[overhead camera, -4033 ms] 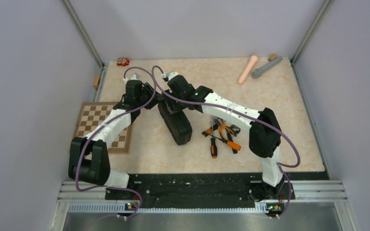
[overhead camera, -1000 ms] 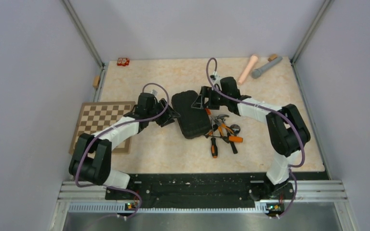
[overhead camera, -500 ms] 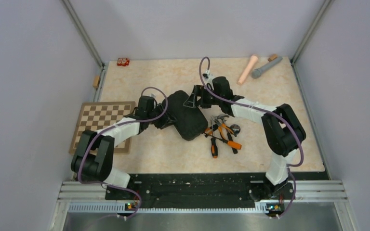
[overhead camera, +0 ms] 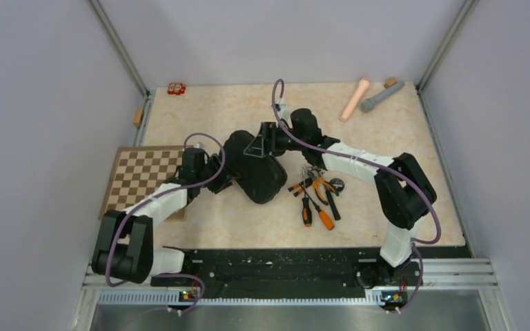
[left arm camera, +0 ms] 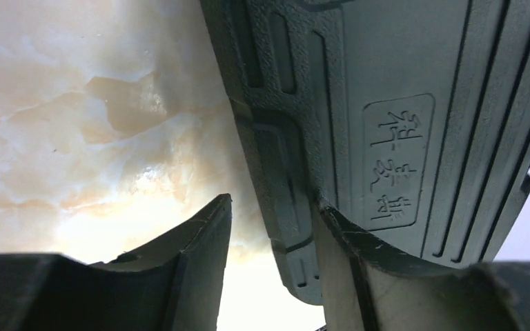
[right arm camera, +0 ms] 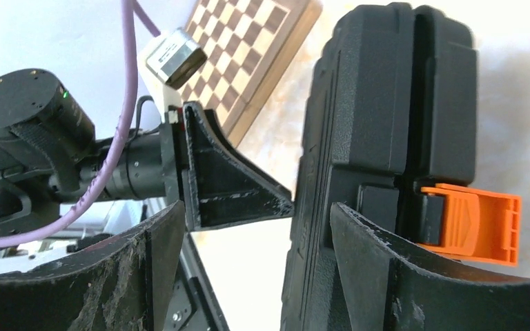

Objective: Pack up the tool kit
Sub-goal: Open the toolbox at the center of the board.

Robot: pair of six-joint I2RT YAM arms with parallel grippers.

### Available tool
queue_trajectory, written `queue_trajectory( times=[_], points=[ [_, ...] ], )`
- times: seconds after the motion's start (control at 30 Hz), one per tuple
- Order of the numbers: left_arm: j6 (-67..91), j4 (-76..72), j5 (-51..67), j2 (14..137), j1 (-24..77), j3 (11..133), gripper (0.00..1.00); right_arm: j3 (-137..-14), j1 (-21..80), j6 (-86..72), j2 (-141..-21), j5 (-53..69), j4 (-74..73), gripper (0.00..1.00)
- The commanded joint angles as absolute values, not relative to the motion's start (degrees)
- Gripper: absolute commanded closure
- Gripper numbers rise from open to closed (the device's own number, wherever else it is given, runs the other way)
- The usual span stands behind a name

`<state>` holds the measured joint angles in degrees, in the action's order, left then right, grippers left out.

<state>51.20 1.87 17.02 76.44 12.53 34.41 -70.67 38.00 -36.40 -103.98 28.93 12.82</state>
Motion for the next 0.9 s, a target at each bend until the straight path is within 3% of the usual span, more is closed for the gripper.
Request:
queue_trajectory(
  times=[0.0, 0.43, 0.7, 0.87],
  points=[
    [50.7, -1.2, 15.2, 70.8, 11.8, 32.9, 0.47, -72.7, 40.7, -36.8, -101.9, 33.5, 10.3, 0.24],
    [51.0, -0.8, 15.0, 66.7, 11.2, 32.1, 0.36, -75.2, 42.8, -35.3, -102.8, 31.1, 7.8, 0.25],
    [45.0, 7.0, 13.6, 60.9, 11.2, 33.5, 0.12, -75.9, 42.8, -35.5, -103.4, 29.7, 7.2, 0.25],
    [38.9, 14.0, 9.4, 54.8, 11.4, 34.6, 0.10, -72.4, 40.8, -37.6, -102.3, 22.4, 4.9, 0.21]
  ],
)
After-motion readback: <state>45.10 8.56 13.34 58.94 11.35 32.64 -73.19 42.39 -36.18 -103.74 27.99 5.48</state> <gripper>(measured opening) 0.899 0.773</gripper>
